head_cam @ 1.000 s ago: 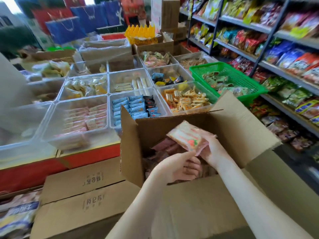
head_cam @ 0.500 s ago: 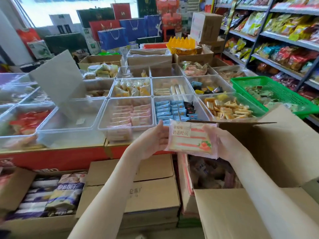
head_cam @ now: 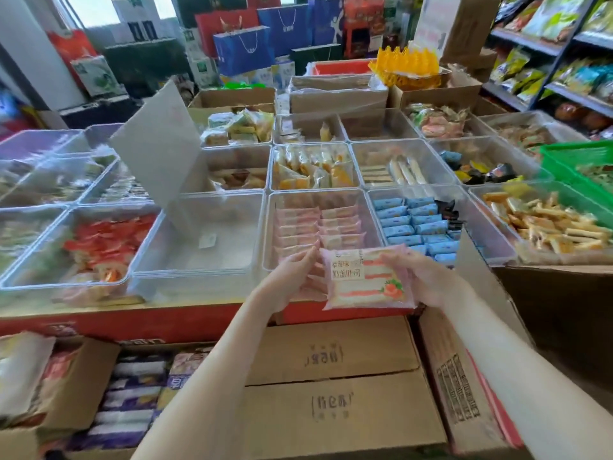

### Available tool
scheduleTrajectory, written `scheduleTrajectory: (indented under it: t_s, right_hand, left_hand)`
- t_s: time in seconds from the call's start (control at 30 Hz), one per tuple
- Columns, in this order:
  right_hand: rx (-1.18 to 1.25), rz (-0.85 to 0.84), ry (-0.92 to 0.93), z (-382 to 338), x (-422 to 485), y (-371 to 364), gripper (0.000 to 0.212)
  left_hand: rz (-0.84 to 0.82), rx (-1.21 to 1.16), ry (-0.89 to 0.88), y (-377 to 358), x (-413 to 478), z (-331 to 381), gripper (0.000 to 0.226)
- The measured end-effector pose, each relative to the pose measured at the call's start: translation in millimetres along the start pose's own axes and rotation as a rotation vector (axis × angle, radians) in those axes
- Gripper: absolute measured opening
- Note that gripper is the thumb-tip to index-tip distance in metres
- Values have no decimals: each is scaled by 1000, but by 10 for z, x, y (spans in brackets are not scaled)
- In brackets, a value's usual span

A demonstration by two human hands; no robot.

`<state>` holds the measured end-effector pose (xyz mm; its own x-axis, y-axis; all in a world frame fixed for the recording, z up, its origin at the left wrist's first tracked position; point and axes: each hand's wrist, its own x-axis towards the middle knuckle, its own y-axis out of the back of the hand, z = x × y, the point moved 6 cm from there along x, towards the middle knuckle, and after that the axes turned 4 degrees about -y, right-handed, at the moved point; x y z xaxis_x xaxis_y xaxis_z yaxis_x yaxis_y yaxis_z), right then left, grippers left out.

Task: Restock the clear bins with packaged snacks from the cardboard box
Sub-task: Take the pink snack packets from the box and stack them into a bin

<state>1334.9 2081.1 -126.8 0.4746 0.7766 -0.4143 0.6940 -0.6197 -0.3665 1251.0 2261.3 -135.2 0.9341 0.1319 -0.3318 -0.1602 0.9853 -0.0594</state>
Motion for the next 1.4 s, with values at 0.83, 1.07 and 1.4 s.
scheduleTrajectory:
  t_s: [0.83,1.07,1.4]
  right_hand:
    - [-1108,673,137,-932,1268,1045,18]
    - [-1339,700,-28,-653,1656,1284,18]
    - [-1887,562,36,-537,1941,1141,29]
  left_hand:
    - [481,660,-165,382,1549,305,12]
    - [522,502,53,385,1938,-203,15]
    - [157,1059,59,305,2274,-347,44]
